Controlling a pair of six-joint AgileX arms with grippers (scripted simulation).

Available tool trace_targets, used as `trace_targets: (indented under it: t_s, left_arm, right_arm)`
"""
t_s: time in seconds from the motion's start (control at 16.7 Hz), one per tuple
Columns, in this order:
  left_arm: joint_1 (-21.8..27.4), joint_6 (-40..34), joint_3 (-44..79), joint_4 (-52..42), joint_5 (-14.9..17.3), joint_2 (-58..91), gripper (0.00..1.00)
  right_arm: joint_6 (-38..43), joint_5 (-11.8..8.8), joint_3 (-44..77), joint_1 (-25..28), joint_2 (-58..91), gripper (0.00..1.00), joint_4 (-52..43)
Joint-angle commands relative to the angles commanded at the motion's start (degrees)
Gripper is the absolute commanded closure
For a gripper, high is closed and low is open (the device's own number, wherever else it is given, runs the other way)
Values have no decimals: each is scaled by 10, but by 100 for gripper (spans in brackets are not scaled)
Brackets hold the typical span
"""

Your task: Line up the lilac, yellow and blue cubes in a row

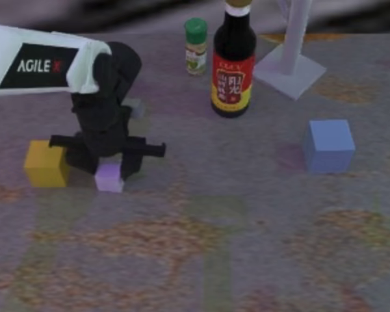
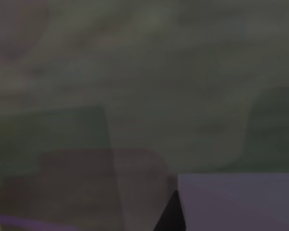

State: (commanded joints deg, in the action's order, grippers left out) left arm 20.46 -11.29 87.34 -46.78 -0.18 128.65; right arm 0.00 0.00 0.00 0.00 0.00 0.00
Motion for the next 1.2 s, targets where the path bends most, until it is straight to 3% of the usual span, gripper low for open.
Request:
trace_targets:
  t_s: [0.48,0.84,1.02,1.2]
  left_arm:
    - [-10,-1,72,-126,-1,-53,100]
    - [0,-8,78,-132,-1,-51,100]
    - [53,-64,104,-148,-3,-36,100]
    - [137,-168,141,-171,-5,-18,100]
  right_arm:
    - [0,0,0,0,0,0,0]
    - [0,0,0,0,0,0,0]
    - [0,0,0,0,0,0,0]
    - [0,0,0,0,0,0,0]
